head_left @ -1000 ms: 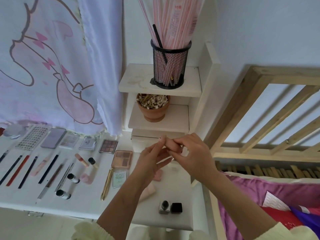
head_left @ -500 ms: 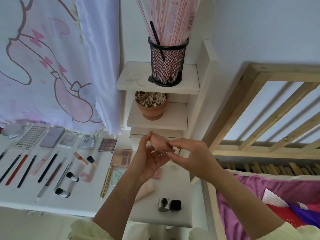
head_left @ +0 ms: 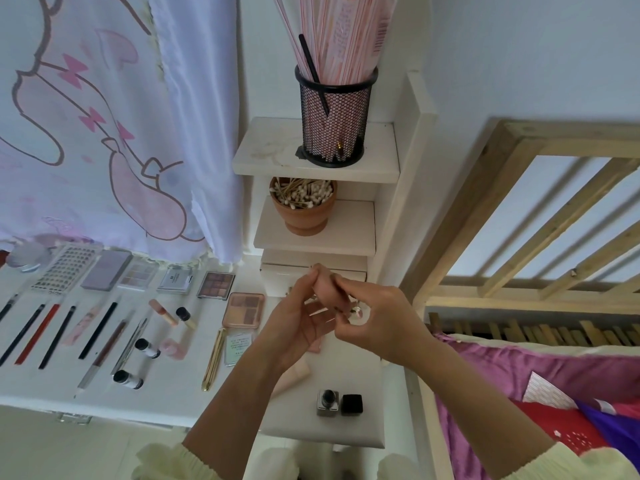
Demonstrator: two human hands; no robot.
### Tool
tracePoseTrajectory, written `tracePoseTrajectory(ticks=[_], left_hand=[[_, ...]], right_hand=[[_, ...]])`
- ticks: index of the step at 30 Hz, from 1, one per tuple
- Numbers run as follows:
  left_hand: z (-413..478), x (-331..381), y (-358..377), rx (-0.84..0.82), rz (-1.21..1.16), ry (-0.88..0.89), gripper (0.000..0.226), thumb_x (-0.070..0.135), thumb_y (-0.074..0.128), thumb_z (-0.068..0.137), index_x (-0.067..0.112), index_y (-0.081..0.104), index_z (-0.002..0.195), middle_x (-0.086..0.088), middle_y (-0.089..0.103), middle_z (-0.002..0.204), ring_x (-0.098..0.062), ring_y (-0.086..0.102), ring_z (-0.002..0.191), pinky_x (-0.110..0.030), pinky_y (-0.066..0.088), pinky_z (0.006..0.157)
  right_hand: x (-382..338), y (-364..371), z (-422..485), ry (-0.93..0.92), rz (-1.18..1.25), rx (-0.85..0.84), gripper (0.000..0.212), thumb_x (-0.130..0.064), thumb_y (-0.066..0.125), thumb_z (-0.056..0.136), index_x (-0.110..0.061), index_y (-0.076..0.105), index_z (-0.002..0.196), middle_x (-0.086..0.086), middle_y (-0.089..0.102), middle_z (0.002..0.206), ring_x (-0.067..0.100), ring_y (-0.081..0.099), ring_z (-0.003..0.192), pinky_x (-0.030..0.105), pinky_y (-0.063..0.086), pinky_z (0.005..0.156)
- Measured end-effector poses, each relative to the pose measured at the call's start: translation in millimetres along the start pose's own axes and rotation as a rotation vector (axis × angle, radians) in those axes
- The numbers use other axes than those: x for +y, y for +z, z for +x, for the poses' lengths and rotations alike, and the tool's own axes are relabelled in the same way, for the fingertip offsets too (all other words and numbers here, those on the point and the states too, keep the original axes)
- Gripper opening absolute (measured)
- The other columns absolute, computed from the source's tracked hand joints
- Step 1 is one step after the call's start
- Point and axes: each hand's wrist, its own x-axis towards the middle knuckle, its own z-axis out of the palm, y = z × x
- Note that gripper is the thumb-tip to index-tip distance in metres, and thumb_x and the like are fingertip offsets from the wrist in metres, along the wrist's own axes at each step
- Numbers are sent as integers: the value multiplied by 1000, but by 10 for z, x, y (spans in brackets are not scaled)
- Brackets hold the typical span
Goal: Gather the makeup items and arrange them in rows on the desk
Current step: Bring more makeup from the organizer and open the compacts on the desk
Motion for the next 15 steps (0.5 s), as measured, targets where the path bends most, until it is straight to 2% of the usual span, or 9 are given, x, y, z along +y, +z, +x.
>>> tracePoseTrajectory(ticks=[4,7,9,11,13,15], left_hand=[[3,-40,-16,-33,46,8,52,43,51,91,-4,61,112,-20,65,96,-30,66,88,-35,56,73],[3,-64,-46,-35,68,5,52,43,50,93,-4,62,111,-20,65,96,-31,66,89,-36,55,77],[10,-77,-75,-33,78,-10,54,44,51,93,-4,61,115,-24,65,106,-32,66,96,-38,54,81],[16,-85,-89,-41,82,-33,55,45,53,94,-3,59,121,-29,60,119,-32,63,107,-41,52,88],[32,-86,-99,-43,76,-50,58,46,54,93,-3,58,123,-31,56,125,-32,62,109,-42,51,90],[58,-85,-99,-38,57,-75,59,47,56,92,-2,58,124,-31,56,126,-32,61,108,-43,51,92]], right_hand=[[40,35,-18,3,-12,-11,35,-24,59,72,-9,64,104,-6,56,68,14,51,64,26,48,62],[65,53,-35,-20,-3,-1,35,-21,61,71,-8,66,103,-3,58,67,15,53,62,28,49,60],[110,40,-26,-4,38,20,30,-17,63,71,-7,68,99,0,63,69,16,58,64,33,51,63],[150,-14,-10,34,104,37,31,-12,65,71,-11,71,101,3,71,79,19,66,75,36,54,70],[148,-69,2,40,142,12,37,-11,66,72,-19,72,107,1,74,90,17,69,86,32,56,78],[130,-126,18,66,231,-15,38,-13,67,76,-30,72,110,-11,74,97,7,69,94,24,55,86]])
